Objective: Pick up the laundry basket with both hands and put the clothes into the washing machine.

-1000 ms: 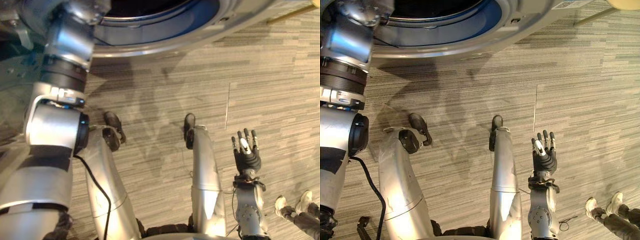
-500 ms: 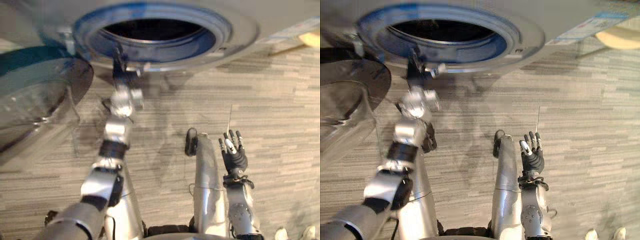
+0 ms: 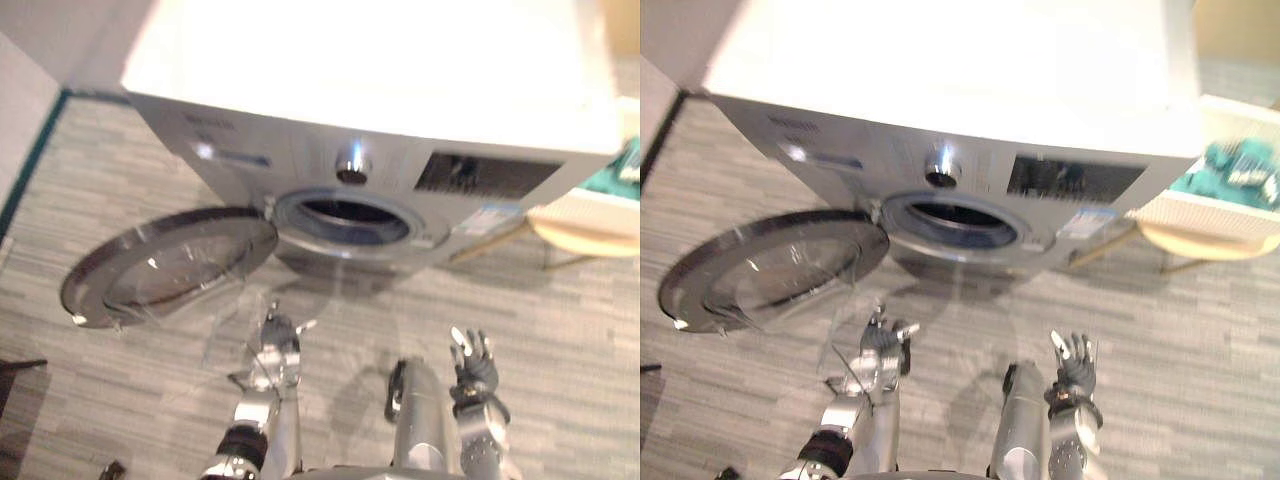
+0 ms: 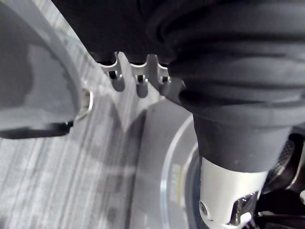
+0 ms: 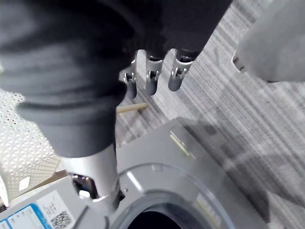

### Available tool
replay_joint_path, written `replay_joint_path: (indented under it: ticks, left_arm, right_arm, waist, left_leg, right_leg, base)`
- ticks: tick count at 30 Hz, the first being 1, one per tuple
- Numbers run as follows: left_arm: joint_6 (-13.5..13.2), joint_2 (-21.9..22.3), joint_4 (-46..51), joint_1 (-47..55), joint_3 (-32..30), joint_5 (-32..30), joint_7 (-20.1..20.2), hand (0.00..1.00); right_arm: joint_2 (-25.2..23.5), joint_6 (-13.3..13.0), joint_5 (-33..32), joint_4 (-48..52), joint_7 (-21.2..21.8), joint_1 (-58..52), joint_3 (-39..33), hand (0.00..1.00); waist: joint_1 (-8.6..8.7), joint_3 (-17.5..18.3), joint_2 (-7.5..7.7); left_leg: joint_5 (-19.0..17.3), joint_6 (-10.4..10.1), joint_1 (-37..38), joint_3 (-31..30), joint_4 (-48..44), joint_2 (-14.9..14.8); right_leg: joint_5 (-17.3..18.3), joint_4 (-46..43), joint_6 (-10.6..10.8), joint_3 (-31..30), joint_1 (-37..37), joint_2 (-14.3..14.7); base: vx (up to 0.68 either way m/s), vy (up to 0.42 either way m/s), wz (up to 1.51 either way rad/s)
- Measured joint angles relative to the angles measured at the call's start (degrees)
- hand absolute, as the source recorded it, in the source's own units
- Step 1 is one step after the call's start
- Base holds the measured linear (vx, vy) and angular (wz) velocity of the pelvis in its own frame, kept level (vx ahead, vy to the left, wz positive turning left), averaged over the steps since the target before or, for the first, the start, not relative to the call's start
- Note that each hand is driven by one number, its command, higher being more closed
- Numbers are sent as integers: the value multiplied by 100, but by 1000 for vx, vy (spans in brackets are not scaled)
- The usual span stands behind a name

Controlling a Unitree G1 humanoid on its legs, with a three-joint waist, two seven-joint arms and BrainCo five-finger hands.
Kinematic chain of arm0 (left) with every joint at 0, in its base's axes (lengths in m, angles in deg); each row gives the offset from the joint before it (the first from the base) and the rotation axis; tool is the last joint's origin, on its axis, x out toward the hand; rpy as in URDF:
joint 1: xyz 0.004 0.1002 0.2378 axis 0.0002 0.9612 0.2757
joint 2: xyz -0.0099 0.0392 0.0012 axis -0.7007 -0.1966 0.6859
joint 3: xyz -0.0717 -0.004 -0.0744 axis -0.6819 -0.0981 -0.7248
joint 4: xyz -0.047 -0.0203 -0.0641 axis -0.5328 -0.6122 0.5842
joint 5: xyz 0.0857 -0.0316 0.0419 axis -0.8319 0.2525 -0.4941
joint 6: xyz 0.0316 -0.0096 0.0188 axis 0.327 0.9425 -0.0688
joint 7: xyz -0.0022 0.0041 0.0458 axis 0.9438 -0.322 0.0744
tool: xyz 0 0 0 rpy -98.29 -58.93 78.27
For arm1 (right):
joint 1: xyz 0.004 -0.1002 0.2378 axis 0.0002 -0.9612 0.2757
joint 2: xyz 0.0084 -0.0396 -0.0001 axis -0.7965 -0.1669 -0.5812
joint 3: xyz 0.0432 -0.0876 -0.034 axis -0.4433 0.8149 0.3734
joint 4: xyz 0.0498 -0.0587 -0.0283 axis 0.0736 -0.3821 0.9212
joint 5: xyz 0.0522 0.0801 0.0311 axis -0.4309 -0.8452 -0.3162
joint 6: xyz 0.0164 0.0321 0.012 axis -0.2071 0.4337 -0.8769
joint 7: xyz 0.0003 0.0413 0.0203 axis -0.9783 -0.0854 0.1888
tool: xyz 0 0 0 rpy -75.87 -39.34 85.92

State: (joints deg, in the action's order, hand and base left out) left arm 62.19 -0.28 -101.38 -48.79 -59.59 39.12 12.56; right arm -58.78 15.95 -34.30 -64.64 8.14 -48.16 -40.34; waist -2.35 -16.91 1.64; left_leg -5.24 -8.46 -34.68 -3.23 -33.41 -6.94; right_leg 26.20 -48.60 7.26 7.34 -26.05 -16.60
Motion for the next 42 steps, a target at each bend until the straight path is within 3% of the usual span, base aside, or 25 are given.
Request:
replay_joint_path:
  ticks: [2,7,10,14,16,17,19,20,21,23,25,26,29,31,34,37,38,40,41,42]
  left_arm:
    - [-9,-2,-165,223,-50,-10,61,0]
    - [-77,29,-846,512,-419,-217,298,0]
    - [-145,60,-1016,660,-653,-242,313,0]
    - [-241,216,-1241,754,-1533,-213,311,0]
    - [-245,234,-1337,757,-1842,-72,352,0]
    - [-244,242,-1365,750,-1918,-15,397,0]
    - [-225,295,-1495,665,-2216,155,443,0]
    - [-230,296,-1530,669,-2247,196,443,0]
    - [-229,298,-1583,693,-2260,252,451,0]
    - [-218,353,-1713,694,-2378,274,550,0]
    - [-191,238,-1718,669,-2452,354,545,0]
    - [-192,215,-1718,672,-2453,360,544,0]
    - [-145,148,-1743,665,-2231,346,547,0]
    - [-113,65,-1738,658,-1823,233,546,0]
    - [-103,34,-1717,640,-1482,210,548,0]
    - [-114,94,-1697,517,-1222,221,549,0]
    - [-133,80,-1691,448,-1137,222,539,0]
    - [-182,52,-1676,448,-1108,195,541,0]
    - [-201,25,-1689,478,-1109,103,543,0]
    - [-186,25,-1714,505,-1101,11,555,0]
  right_arm:
    - [-30,38,83,-604,3,-59,-74,0]
    - [-91,305,695,-2107,53,-135,-500,0]
    - [-89,407,1042,-2428,32,-107,-557,0]
    - [-72,444,1213,-2856,26,143,-764,0]
    - [-46,480,1270,-2935,22,269,-755,0]
    - [-28,479,1281,-2939,19,297,-749,0]
    - [39,484,1315,-3054,20,542,-755,0]
    - [25,485,1315,-3054,26,574,-744,0]
    - [-4,490,1315,-3056,47,627,-731,0]
    - [-2,496,1322,-3074,59,747,-726,0]
    - [-125,517,1323,-3101,62,898,-498,0]
    - [-146,521,1323,-3099,64,924,-421,0]
    - [-204,527,1321,-2870,99,896,-104,0]
    - [-228,532,1318,-2664,183,770,24,0]
    - [-209,477,1318,-2569,181,685,-30,0]
    - [-177,407,1330,-2527,140,546,-410,0]
    - [-171,421,1331,-2556,99,472,-556,0]
    - [-173,485,1340,-2677,54,467,-653,0]
    - [-170,517,1352,-2796,52,442,-673,0]
    - [-130,548,1376,-2919,60,430,-740,0]
  waist:
    - [4,282,8]
    - [35,895,-35]
    - [28,955,-28]
    - [24,977,-84]
    - [26,1029,-112]
    - [22,1028,-80]
    - [10,1046,-145]
    - [15,1053,-166]
    - [8,1089,-211]
    - [-4,1191,-331]
    - [-11,1187,-111]
    - [-14,1196,-78]
    - [23,1213,16]
    - [33,1195,0]
    - [165,1250,99]
    - [178,1283,44]
    - [182,1292,21]
    - [235,1323,63]
    - [330,1401,138]
    - [409,1519,132]
  left_leg:
    - [218,-19,439,-1,588,19]
    - [1207,-40,1925,-103,2738,5]
    - [1310,-52,2203,-102,2952,-44]
    - [1315,-36,2307,288,2574,-297]
    - [1445,154,2313,749,2370,-389]
    - [1384,208,2278,877,2252,-411]
    - [293,221,2010,1058,631,-301]
    - [47,216,2033,1015,355,-215]
    - [-392,224,2154,885,144,-25]
    - [-792,516,2365,560,689,144]
    - [-780,631,2390,656,756,381]
    - [-813,683,2436,705,771,424]
    - [-902,850,2898,891,1187,715]
    - [-914,895,3173,933,1371,781]
    - [-876,888,3374,778,1502,742]
    - [-814,637,3464,477,1533,519]
    - [-805,457,3480,281,1548,362]
    - [-781,215,3552,110,1635,207]
    - [-791,-31,3564,-104,1726,99]
    - [-768,-228,3570,-324,1871,-48]
  right_leg:
    - [-124,452,-12,198,435,-11]
    - [-463,1742,-10,888,1750,52]
    - [-468,1916,-13,1018,2078,111]
    - [-583,2258,-128,1077,2513,346]
    - [-704,2530,-240,1145,2761,469]
    - [-749,2593,-245,1175,2787,479]
    - [-908,2781,-297,1151,2881,455]
    - [-974,2900,-286,1147,2946,463]
    - [-1094,3153,-273,1136,3048,499]
    - [-1190,3281,-190,1045,2998,601]
    - [-1241,3244,-161,869,2938,406]
    - [-1238,3157,-156,813,2919,332]
    - [-1358,1452,-167,159,2163,-125]
    - [-1922,-351,-354,-784,1251,-108]
    - [-1891,-1174,-368,-1115,749,-51]
    - [-1890,-338,-452,-1357,627,-215]
    - [-1890,585,-453,-1565,807,-245]
    - [-1975,1504,-472,-1882,1063,-207]
    - [-2056,1931,-197,-2054,1239,-148]
    - [-1683,2025,445,-1809,1375,-86]
  base:
    - [157,-77,32]
    - [143,-85,39]
    - [72,-71,15]
    - [-15,-20,-5]
    - [-65,-14,-1]
    - [-65,10,-2]
    - [-99,68,-12]
    - [-73,102,-8]
    - [-12,153,2]
    - [21,150,1]
    - [38,183,-8]
    - [59,189,-22]
    - [43,145,-21]
    - [48,61,-7]
    - [115,-84,36]
    - [226,-267,55]
    - [240,-376,61]
    - [233,-542,54]
    - [183,-601,64]
    - [177,-757,50]
